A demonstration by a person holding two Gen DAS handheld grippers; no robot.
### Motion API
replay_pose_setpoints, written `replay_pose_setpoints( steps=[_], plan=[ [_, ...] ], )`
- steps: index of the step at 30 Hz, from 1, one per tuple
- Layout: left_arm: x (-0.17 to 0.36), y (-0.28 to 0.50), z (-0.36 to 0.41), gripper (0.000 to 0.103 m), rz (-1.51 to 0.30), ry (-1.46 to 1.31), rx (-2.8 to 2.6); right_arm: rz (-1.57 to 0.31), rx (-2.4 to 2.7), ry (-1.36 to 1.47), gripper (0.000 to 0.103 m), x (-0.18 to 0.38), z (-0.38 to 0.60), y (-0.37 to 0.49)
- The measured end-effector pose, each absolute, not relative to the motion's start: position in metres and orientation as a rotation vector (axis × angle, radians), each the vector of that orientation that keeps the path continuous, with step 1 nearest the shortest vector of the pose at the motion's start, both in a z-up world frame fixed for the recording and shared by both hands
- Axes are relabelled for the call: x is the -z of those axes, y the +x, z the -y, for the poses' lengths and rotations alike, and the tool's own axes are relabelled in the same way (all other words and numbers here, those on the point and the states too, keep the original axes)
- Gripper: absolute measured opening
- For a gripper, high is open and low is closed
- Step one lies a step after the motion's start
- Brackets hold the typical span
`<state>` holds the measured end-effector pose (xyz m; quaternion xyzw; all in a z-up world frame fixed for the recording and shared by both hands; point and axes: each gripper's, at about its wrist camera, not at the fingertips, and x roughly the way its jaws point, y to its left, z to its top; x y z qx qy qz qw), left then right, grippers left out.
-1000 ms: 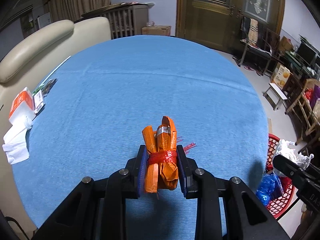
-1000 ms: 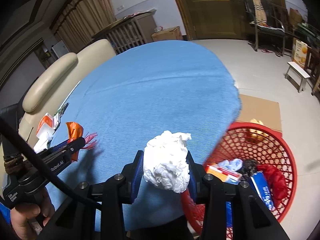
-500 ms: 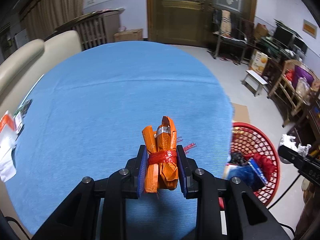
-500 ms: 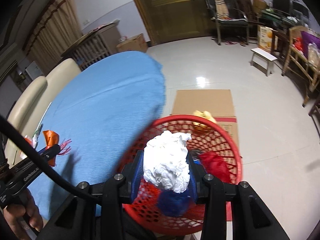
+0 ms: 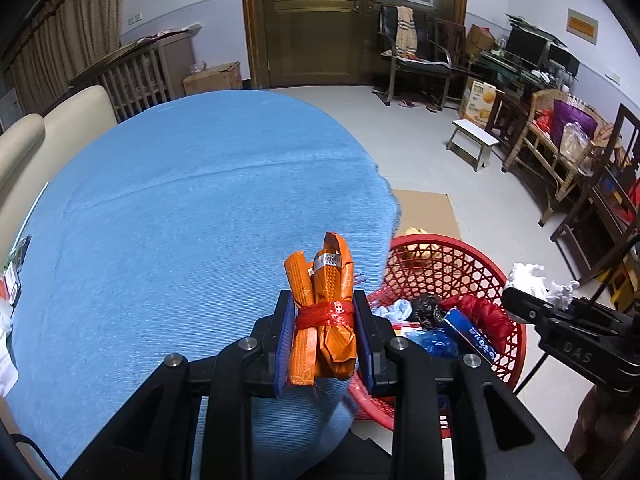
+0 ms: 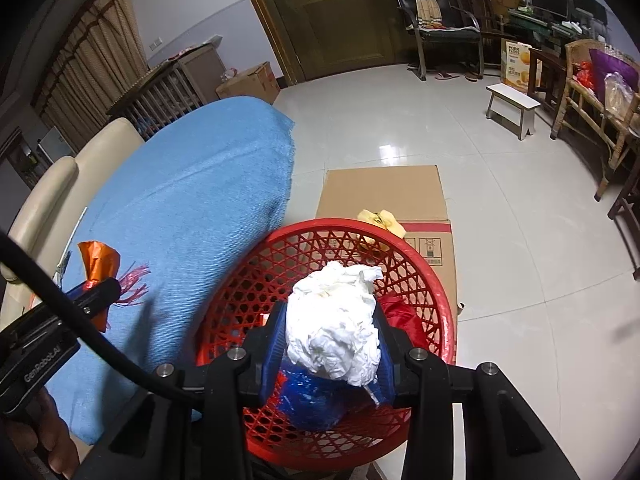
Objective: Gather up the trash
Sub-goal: 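Carry both items to the red basket and release the white paper with the right tool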
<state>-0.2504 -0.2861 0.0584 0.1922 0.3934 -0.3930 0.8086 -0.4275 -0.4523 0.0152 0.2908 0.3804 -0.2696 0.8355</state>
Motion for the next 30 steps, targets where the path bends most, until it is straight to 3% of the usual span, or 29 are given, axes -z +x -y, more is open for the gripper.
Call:
replay_pose_setpoints(
  steps=[30],
  plan=[
    [-0.047,-0.258,0.308,0.030,-0.868,0.448,0.888,-0.828,0.553,0.612,0.046,-0.004,0.483,-0.405]
  ],
)
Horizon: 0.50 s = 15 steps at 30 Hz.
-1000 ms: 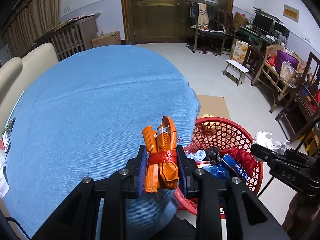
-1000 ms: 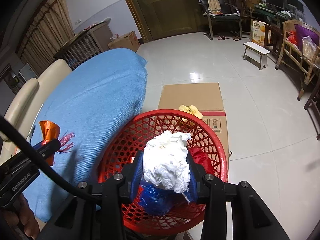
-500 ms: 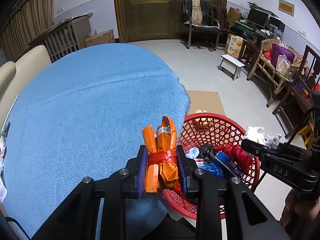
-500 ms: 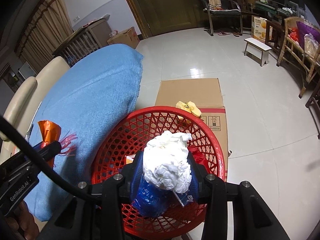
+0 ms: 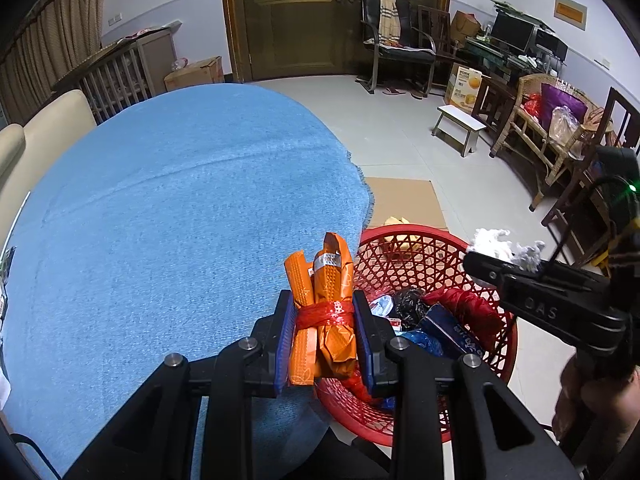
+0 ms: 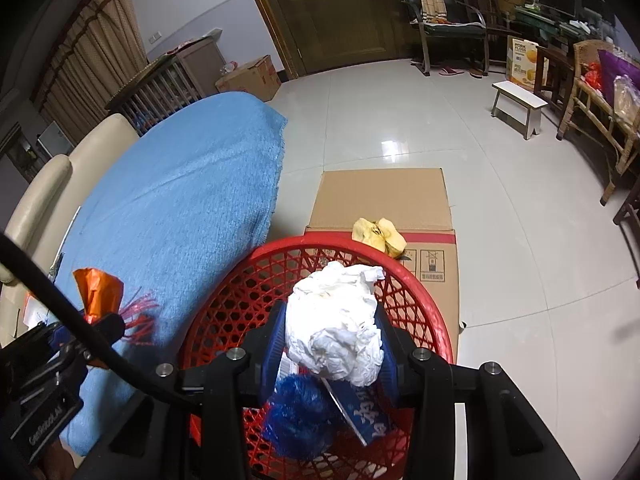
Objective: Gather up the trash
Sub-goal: 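Carry both items to the red basket and release the white paper with the right tool, then lower the orange bundle into the red basket and open the left tool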
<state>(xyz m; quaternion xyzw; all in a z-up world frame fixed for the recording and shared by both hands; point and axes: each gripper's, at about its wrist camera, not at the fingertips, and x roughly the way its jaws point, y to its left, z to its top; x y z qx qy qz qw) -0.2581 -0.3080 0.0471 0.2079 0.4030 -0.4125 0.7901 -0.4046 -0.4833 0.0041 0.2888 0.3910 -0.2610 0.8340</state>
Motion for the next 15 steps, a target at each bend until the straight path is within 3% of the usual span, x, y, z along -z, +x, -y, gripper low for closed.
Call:
replay_pose_setpoints(
  steps=[1,3,5,15],
  plan=[
    [-0.047,-0.258,0.308,0.030,-0.868,0.447,0.890,-0.830,0.558,0.609,0.046,-0.003,0.485,-0.402],
    [-0.046,-0.258,0.309,0.030,-0.869,0.449,0.893,-0.838,0.561,0.615,0.068,0.000,0.489,-0.398],
    [-0.046,-0.259,0.310,0.030,-0.871,0.451,0.897,-0.849,0.563,0.636,0.077,0.005,0.495,-0.396],
    [-0.043,-0.271,0.328,0.030,-0.893,0.472,0.947,-0.770,0.627,0.690,0.077,-0.013,0.502,-0.434]
  ],
)
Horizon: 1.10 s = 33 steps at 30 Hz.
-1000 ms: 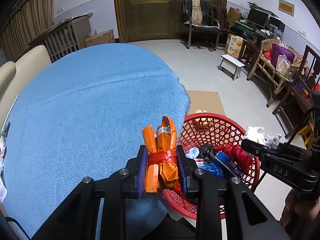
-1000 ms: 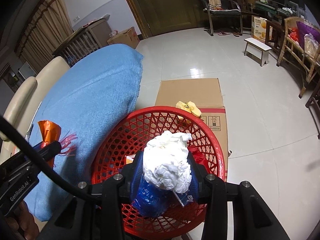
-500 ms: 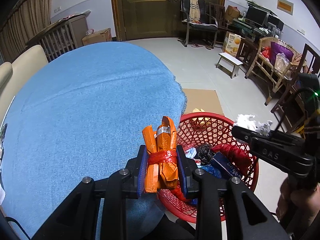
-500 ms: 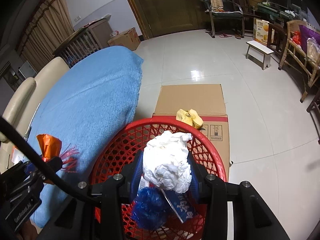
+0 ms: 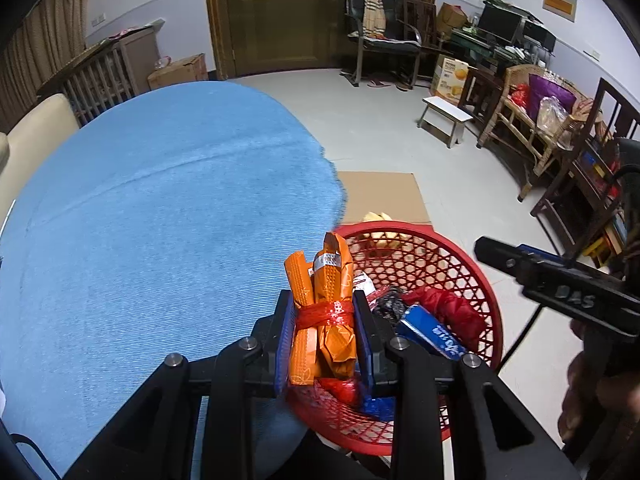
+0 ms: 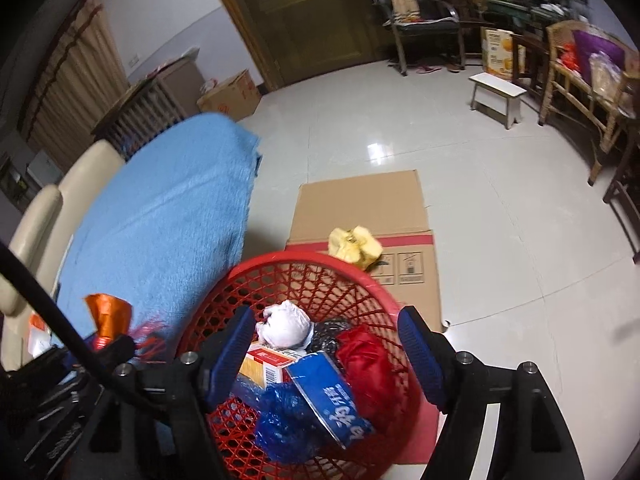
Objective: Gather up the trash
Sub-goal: 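Lower the orange bundle into the red basket and open the left tool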
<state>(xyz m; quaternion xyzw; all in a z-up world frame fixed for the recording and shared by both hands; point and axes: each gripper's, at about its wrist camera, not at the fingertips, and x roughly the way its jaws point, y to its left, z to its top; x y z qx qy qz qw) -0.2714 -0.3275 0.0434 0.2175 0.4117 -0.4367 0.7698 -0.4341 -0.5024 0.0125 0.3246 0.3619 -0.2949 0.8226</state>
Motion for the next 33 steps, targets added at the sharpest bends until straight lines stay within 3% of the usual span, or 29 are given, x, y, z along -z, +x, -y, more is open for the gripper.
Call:
replay_pose_setpoints(
  steps=[14,33],
  plan=[
    [-0.039,-0.300,0.352,0.030,-0.920,0.517,1.004,-0.625,0.647,0.710,0.077,-0.058,0.502,-0.478],
    [-0.027,-0.299,0.383,0.031,-0.959,0.542,1.011,-0.561,0.628,0.729,0.077,-0.075,0.509,-0.490]
  ],
)
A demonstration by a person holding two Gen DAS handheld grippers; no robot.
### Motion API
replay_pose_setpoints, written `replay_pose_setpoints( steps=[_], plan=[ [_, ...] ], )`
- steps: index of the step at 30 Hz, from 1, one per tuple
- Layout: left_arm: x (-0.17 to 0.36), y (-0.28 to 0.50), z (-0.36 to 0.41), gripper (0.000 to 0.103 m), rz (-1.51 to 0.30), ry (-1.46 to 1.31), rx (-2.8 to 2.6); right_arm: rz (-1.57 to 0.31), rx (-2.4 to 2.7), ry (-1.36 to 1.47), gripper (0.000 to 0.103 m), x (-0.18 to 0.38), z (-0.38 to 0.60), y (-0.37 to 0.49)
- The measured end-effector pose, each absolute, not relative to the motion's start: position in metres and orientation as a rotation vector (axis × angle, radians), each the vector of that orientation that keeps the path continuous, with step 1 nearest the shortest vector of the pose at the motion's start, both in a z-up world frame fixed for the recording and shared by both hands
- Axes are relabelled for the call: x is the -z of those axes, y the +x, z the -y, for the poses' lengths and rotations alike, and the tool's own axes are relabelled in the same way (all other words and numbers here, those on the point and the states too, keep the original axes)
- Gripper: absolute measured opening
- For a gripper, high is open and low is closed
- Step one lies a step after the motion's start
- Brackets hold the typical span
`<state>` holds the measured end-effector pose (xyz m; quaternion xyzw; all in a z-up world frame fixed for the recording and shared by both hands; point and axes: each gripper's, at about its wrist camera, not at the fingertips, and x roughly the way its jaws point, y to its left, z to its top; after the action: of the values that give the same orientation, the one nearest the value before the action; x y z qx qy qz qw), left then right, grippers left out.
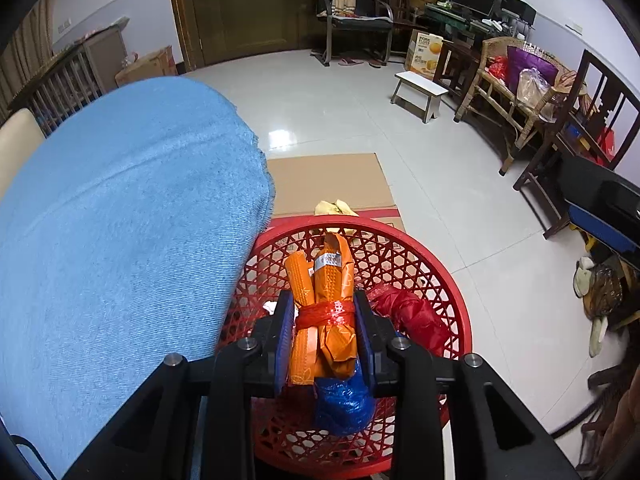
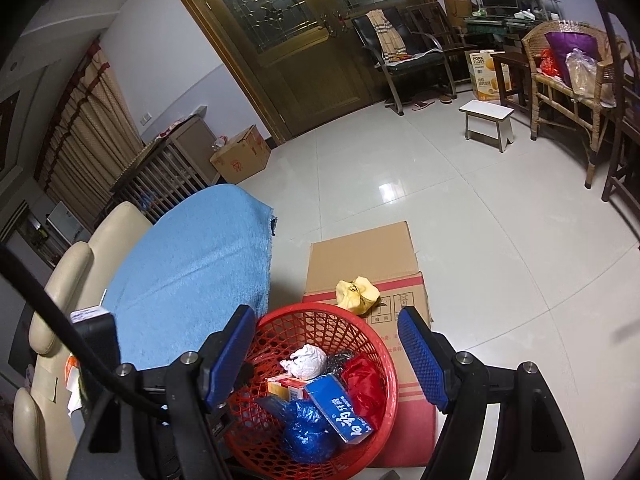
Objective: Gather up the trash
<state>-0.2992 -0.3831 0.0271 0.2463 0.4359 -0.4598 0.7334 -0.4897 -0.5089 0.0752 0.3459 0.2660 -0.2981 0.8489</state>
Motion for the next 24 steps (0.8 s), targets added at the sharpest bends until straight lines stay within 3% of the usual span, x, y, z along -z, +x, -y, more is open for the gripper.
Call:
replay_pose_setpoints(
  steps=[2,3,4,6,24],
  plan=[
    [-0.025,-0.297,0.387,0.032,-0.965,0.551,1.002,-0.563,0.625,0.727,0.077,-0.075,0.509,-0.488],
    [-0.023,-0.297,0.389,0.043,-0.968,0.559,1.000,-0.564,0.624,0.726,0.077,-0.076,0.509,-0.487],
    [-0.023,-0.296,0.391,0.066,-0.973,0.565,0.999,-0.565,0.622,0.726,0.077,-0.076,0.509,-0.486],
    [-0.024,-0.295,0.391,0.078,-0.962,0.557,0.989,-0.566,0.620,0.721,0.077,-0.077,0.509,-0.484],
    [-0.053,-0.280,0.338,0.078,-0.919,0.454,0.973,-0.573,0.635,0.664,0.077,-0.094,0.476,-0.481]
  ],
)
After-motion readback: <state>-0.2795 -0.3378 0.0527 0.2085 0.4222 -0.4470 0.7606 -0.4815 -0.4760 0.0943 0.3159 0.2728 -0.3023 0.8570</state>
